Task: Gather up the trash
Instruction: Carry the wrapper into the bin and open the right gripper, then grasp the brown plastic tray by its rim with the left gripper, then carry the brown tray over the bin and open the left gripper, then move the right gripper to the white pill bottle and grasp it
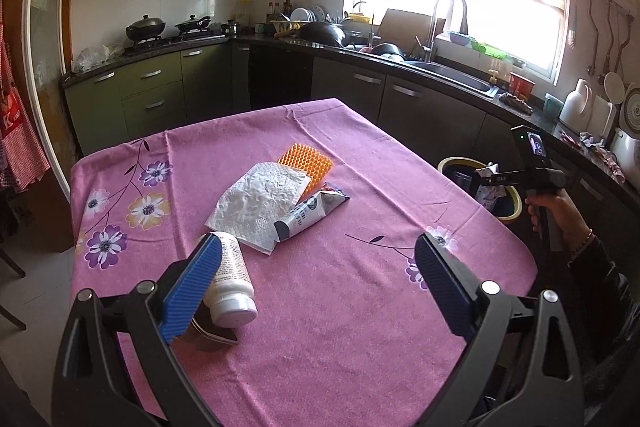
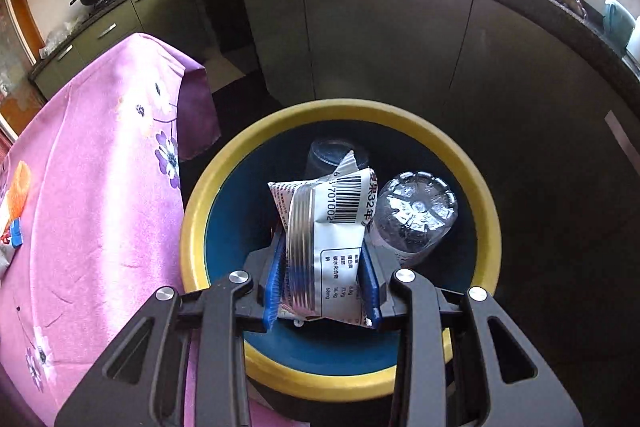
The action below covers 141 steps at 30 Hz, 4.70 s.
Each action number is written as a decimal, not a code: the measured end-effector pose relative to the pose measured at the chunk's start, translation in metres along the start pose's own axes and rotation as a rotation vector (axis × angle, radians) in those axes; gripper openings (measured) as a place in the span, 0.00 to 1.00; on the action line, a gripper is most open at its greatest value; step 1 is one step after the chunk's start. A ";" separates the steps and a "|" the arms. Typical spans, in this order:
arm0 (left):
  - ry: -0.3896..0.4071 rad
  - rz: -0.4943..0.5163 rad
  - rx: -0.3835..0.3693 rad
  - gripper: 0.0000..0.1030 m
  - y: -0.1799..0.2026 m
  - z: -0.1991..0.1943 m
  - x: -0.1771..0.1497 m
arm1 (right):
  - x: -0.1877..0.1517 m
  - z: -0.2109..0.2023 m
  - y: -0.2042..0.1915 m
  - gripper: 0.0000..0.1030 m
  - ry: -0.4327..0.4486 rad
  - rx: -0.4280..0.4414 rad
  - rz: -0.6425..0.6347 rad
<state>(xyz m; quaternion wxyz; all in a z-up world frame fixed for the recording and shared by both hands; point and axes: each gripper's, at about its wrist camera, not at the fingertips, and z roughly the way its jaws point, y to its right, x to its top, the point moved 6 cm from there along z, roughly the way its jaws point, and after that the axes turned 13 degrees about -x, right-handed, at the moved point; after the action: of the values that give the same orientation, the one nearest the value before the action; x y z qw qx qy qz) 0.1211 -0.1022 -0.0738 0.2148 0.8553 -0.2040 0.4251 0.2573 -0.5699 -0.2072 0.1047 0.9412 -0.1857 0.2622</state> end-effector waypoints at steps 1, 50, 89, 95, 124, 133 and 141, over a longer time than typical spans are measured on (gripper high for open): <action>-0.002 -0.002 0.003 0.90 -0.001 0.000 -0.001 | -0.001 0.003 -0.001 0.33 -0.003 -0.002 -0.001; -0.096 -0.424 0.139 0.36 -0.104 0.000 -0.067 | -0.015 -0.060 -0.056 0.58 0.076 0.153 -0.046; -0.054 -0.098 0.125 0.25 -0.049 0.011 0.015 | -0.020 -0.076 -0.029 0.58 0.110 0.157 -0.024; -0.064 -0.054 0.088 0.25 -0.036 0.025 0.029 | -0.022 -0.076 -0.022 0.58 0.110 0.156 -0.012; -0.333 0.288 -0.382 0.25 0.267 0.313 0.091 | -0.062 -0.102 0.122 0.58 0.151 0.027 0.206; -0.363 0.218 -0.341 0.63 0.257 0.337 0.088 | -0.079 -0.106 0.143 0.61 0.142 0.028 0.238; -0.256 0.196 -0.351 0.72 0.210 0.212 0.063 | -0.065 -0.116 0.102 0.61 0.165 0.111 0.169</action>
<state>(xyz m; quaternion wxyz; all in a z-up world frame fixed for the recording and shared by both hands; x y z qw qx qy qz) 0.1802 -0.4003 -0.0971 0.2903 0.8279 -0.3823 0.2901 0.1116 -0.6087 -0.1340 0.0447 0.9017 -0.2403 0.3565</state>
